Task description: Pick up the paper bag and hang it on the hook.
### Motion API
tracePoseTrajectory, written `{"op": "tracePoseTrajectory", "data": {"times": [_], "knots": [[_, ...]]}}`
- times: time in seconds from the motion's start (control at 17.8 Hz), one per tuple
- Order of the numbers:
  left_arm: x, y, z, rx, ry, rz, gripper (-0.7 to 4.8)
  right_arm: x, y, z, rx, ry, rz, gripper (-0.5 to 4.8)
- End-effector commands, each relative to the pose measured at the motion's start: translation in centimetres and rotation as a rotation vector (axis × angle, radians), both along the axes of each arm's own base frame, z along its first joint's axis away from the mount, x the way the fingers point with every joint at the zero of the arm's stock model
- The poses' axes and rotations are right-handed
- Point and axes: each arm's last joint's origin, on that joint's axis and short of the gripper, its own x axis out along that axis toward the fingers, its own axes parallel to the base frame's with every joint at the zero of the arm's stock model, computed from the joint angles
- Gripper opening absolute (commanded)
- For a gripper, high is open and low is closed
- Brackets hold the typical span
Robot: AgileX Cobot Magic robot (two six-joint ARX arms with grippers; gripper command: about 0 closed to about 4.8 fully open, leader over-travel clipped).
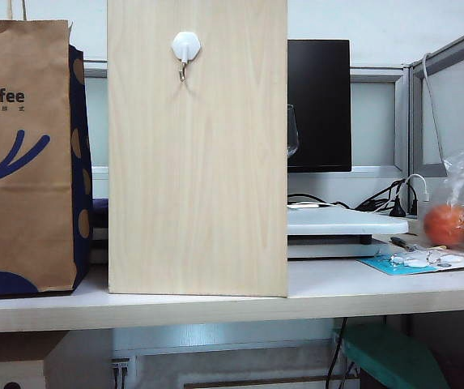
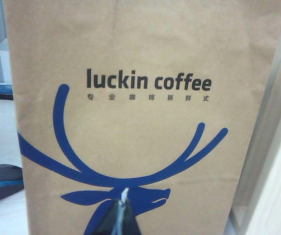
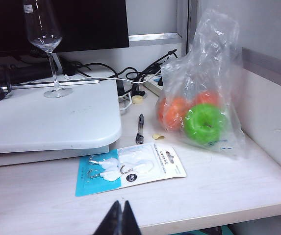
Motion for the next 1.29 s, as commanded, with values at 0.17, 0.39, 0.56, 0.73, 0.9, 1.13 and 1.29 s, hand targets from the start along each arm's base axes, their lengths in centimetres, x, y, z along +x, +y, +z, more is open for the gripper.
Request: {"op": "tracePoseTrajectory", "data": {"times": [0.17, 0.39, 0.56, 0.73, 0.9, 1.13, 1.29], "knots": [[0.0, 0.0, 0.2, 0.000, -0.014, -0.003, -0.05, 0.0, 0.0, -0.1, -0.003, -0.012, 0.003, 0.00], [0.0, 0.0, 0.2, 0.000, -0.015, -0.011, -0.05, -0.1, 1.0, 0.0, 0.032, -0.008, 0.336, -0.01], [-0.1, -0.3, 0.3, -0.023, -0.021, -0.115, -0.05, -0.7, 2.0, 0.0, 0.010, -0.001, 0.758, -0.01], [-0.2, -0.8, 0.8, -0.190, -0.038, -0.290, -0.05, -0.8, 2.2, 0.0, 0.006, 0.000, 0.830, 0.00], [-1.3, -1.0, 4.2, -0.324, -0.237, -0.423, -0.06, -0.8, 2.2, 0.0, 0.006, 0.000, 0.831, 0.00], [-3.2, -0.8, 11.8, -0.138, -0.399, -0.338, -0.06, -0.8, 2.2, 0.0, 0.006, 0.000, 0.831, 0.00], [-2.3, -0.3, 16.1, 0.115, -0.319, -0.080, -0.04, -0.8, 2.2, 0.0, 0.006, 0.000, 0.830, 0.00]]}}
